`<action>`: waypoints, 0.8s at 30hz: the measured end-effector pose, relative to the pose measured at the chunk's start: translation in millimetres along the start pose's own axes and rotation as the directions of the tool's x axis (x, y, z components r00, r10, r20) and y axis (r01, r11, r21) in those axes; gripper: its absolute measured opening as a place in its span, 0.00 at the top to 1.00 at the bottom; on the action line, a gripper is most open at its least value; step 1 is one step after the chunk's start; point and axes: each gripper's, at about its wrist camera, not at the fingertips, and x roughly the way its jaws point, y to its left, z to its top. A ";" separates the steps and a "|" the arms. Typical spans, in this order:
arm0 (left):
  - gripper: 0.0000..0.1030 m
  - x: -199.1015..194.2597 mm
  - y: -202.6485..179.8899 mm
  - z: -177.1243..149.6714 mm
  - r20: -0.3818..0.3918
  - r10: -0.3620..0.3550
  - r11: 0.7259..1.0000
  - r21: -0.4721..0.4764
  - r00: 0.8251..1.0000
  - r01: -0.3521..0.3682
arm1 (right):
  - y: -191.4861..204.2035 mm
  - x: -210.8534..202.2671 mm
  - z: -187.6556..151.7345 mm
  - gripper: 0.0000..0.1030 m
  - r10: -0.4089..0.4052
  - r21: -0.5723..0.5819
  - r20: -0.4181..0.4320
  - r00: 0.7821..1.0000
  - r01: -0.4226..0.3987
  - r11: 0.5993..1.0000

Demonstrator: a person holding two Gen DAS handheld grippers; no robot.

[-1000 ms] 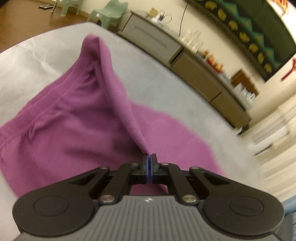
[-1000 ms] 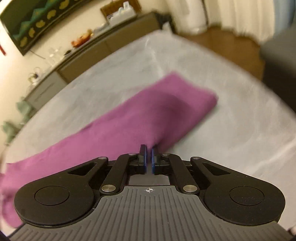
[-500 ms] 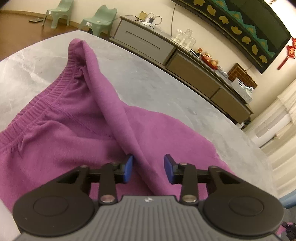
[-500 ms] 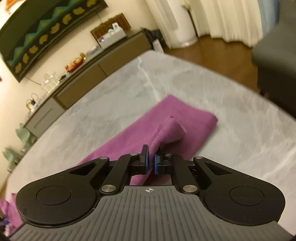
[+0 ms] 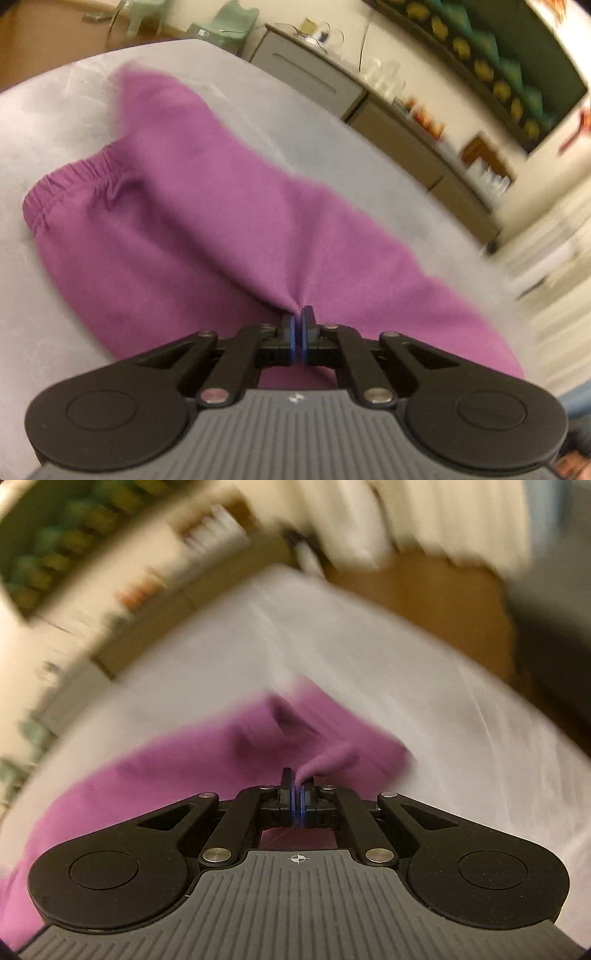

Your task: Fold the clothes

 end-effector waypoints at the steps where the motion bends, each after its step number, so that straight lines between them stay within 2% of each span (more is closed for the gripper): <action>1: 0.97 -2.7 -2.0 1.5 0.019 -0.006 1.000 0.002 1.000 0.006 | -2.0 -1.0 2.1 1.00 0.010 0.004 0.007 1.000 -0.010 1.000; 2: 0.97 -6.0 -3.7 3.2 0.039 -0.014 1.000 0.001 0.999 0.014 | -3.2 -3.5 4.2 1.00 0.020 0.011 0.017 1.000 -0.021 1.000; 4: 0.97 -16.9 -7.3 7.5 0.106 -0.058 0.998 0.002 0.993 0.058 | 2.8 -21.6 7.3 1.00 0.062 -0.014 0.101 0.993 -0.061 0.998; 5: 0.97 -18.0 -12.1 5.6 0.114 -0.063 0.998 0.023 0.991 0.061 | 6.4 -31.5 8.8 1.00 0.084 -0.029 0.147 0.986 -0.081 0.996; 6: 0.97 -18.3 -17.3 3.1 0.119 -0.065 0.997 0.045 0.991 0.060 | 6.0 -32.2 10.1 1.00 0.071 -0.034 0.157 0.985 -0.066 0.997; 9: 0.97 6.9 -18.3 -13.4 -0.004 -0.024 0.997 0.068 1.000 0.024 | 1.6 -26.1 13.9 1.00 0.000 -0.037 0.158 0.987 0.006 0.999; 12: 0.97 6.4 -15.5 -20.5 -0.001 -0.023 0.997 0.075 1.000 0.023 | -5.4 -20.0 16.7 1.00 -0.054 -0.023 0.149 0.987 0.058 0.998; 14: 0.97 -7.1 -13.9 -16.9 0.059 -0.053 0.996 0.074 0.997 0.049 | -6.9 -36.1 21.1 1.00 0.004 0.002 0.202 0.979 -0.005 1.000; 16: 0.97 -1.8 -16.4 -20.9 0.037 -0.032 0.994 0.105 0.999 0.028 | -1.9 -46.8 23.8 1.00 0.022 -0.031 0.263 0.965 -0.015 0.999; 18: 0.97 14.6 -21.6 -32.1 -0.034 0.017 0.990 0.142 0.999 -0.012 | -7.3 -30.7 23.0 1.00 -0.030 -0.018 0.211 0.977 0.034 0.999; 21: 0.97 9.7 -26.8 -34.4 -0.028 0.007 0.988 0.155 1.000 -0.002 | -17.5 -1.9 21.4 1.00 -0.118 0.005 0.110 0.987 0.118 0.993; 24: 0.97 3.5 -24.9 -36.7 -0.020 -0.008 0.989 0.150 1.000 0.011 | -15.3 0.4 23.0 1.00 -0.122 -0.005 0.107 0.987 0.123 0.992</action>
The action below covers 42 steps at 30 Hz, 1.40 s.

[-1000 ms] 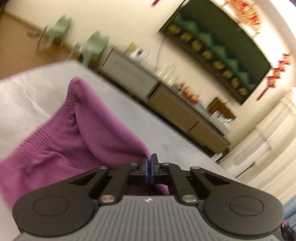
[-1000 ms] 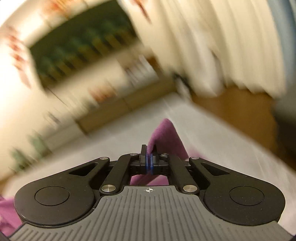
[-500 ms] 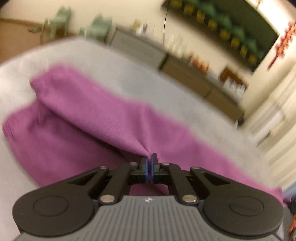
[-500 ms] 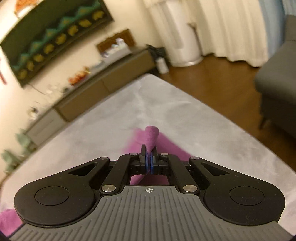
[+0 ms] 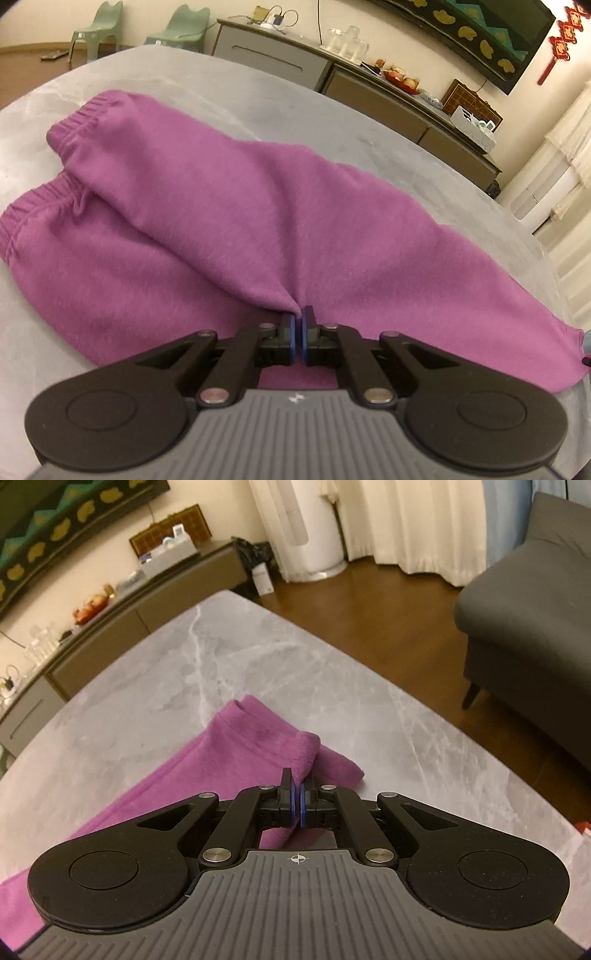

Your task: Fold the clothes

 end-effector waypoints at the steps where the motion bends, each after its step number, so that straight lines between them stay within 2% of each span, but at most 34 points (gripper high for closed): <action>1: 0.97 -5.6 -1.3 -2.2 0.022 -0.010 1.000 0.002 1.000 0.010 | 0.4 1.2 0.0 1.00 -0.004 -0.006 -0.006 1.000 0.004 1.000; 3: 0.97 -16.9 -3.8 -6.6 0.065 -0.031 1.000 0.006 0.997 0.030 | 1.2 -12.3 2.6 1.00 0.022 -0.014 0.065 0.998 -0.021 1.000; 5: 0.95 -13.0 -4.2 -13.1 0.035 -0.019 1.000 0.002 0.999 0.019 | 2.0 -28.0 5.5 1.00 0.054 -0.024 0.147 0.988 -0.051 0.998; 7: 0.89 -11.1 -2.9 -21.2 0.009 -0.006 1.000 -0.012 1.000 0.006 | 2.5 -14.1 4.0 1.00 -0.012 -0.054 0.096 0.995 0.017 0.998; 8: 0.84 -17.1 -2.6 -24.1 0.018 -0.007 1.000 -0.021 1.000 0.007 | -0.2 -2.7 0.4 1.00 -0.031 -0.047 0.040 0.999 0.033 0.998; 9: 0.77 -25.5 0.9 -25.0 0.045 0.002 0.999 -0.044 0.999 0.000 | -0.2 0.9 -0.7 1.00 -0.035 -0.047 0.023 0.999 0.036 0.998; 10: 0.61 -34.1 4.9 -25.7 0.074 0.013 0.998 -0.069 0.997 -0.008 | 0.9 2.0 -0.9 1.00 -0.035 -0.051 0.019 0.999 0.036 0.998; 11: 0.51 -41.7 15.0 -23.3 0.106 0.019 0.993 -0.115 0.994 -0.007 | 1.9 3.1 -1.1 1.00 -0.036 -0.056 0.015 0.999 0.037 0.998; 14: 0.47 -64.0 47.8 -14.8 0.198 0.042 0.965 -0.262 0.979 0.012 | 4.6 6.6 -3.2 1.00 -0.048 -0.072 0.006 0.999 0.048 0.996; 17: 0.47 -56.0 72.9 13.1 0.206 0.093 0.921 -0.389 0.974 -0.006 | 12.0 4.8 -3.0 0.99 -0.071 -0.106 0.019 0.997 0.073 0.992; 19: 0.47 -46.9 80.1 31.3 0.202 0.115 0.914 -0.405 0.973 -0.024 | 15.0 2.3 -3.4 0.98 -0.088 -0.129 0.035 0.996 0.092 0.987; 20: 0.52 -42.9 81.6 39.0 0.200 0.111 0.918 -0.396 0.973 -0.023 | 16.5 1.0 -3.6 0.98 -0.096 -0.140 0.044 0.994 0.101 0.985; 21: 0.62 -38.1 80.3 47.9 0.194 0.110 0.922 -0.385 0.975 -0.027 | 18.0 -0.3 -3.8 0.98 -0.104 -0.151 0.052 0.993 0.111 0.982; 22: 0.94 -38.5 82.3 52.5 0.187 0.107 0.926 -0.376 0.977 -0.030 | 18.6 -0.8 -3.8 0.98 -0.107 -0.158 0.056 0.993 0.114 0.981; 23: 0.98 -43.0 89.1 53.6 0.188 0.105 0.929 -0.369 0.977 -0.029 | 19.1 -1.0 -3.8 0.98 -0.108 -0.164 0.060 0.992 0.116 0.980; 25: 0.98 -62.6 82.4 50.1 0.259 0.104 0.926 -0.377 0.960 0.001 | 18.4 3.3 -5.2 0.97 -0.117 -0.175 0.039 0.992 0.123 0.977; 27: 0.98 -95.6 57.1 29.2 0.347 0.050 0.933 -0.350 0.937 0.080 | 16.8 5.0 -5.0 0.97 -0.122 -0.182 0.033 0.992 0.126 0.975; 29: 0.98 -109.7 49.1 6.1 0.340 0.060 0.940 -0.335 0.939 0.061 | 14.3 5.0 -3.1 0.97 -0.123 -0.173 0.030 0.992 0.126 0.977; 31: 0.98 -89.3 57.7 -12.1 0.208 0.103 0.916 -0.402 0.973 -0.011 | 14.3 6.7 -1.2 0.97 -0.139 -0.174 0.034 0.990 0.143 0.974; 33: 0.98 -84.2 60.7 -13.4 0.193 0.123 0.912 -0.408 0.973 -0.034 | 16.9 9.0 0.3 0.96 -0.155 -0.175 0.038 0.987 0.159 0.972; 36: 0.87 -82.3 65.8 -12.7 0.200 0.149 0.905 -0.422 0.969 -0.052 | 24.4 10.9 -0.4 0.96 -0.173 -0.187 0.043 0.984 0.178 0.966; 38: 0.68 -88.6 71.7 -13.3 0.223 0.163 0.888 -0.457 0.961 -0.045 | 28.5 10.5 -1.2 0.91 -0.183 -0.200 0.047 0.982 0.188 0.961; 39: 0.66 -92.6 74.9 -15.0 0.231 0.170 0.877 -0.478 0.958 -0.040 | 29.3 10.2 -1.1 0.89 -0.186 -0.203 0.049 0.981 0.192 0.960; 41: 0.50 -101.0 77.9 -16.8 0.251 0.211 0.858 -0.510 0.945 -0.056 | 28.8 6.2 0.1 0.75 -0.211 -0.201 0.070 0.975 0.221 0.954; 42: 0.48 -105.2 79.3 -17.7 0.261 0.233 0.848 -0.525 0.937 -0.064 | 28.5 3.2 1.0 0.58 -0.230 -0.200 0.088 0.969 0.243 0.949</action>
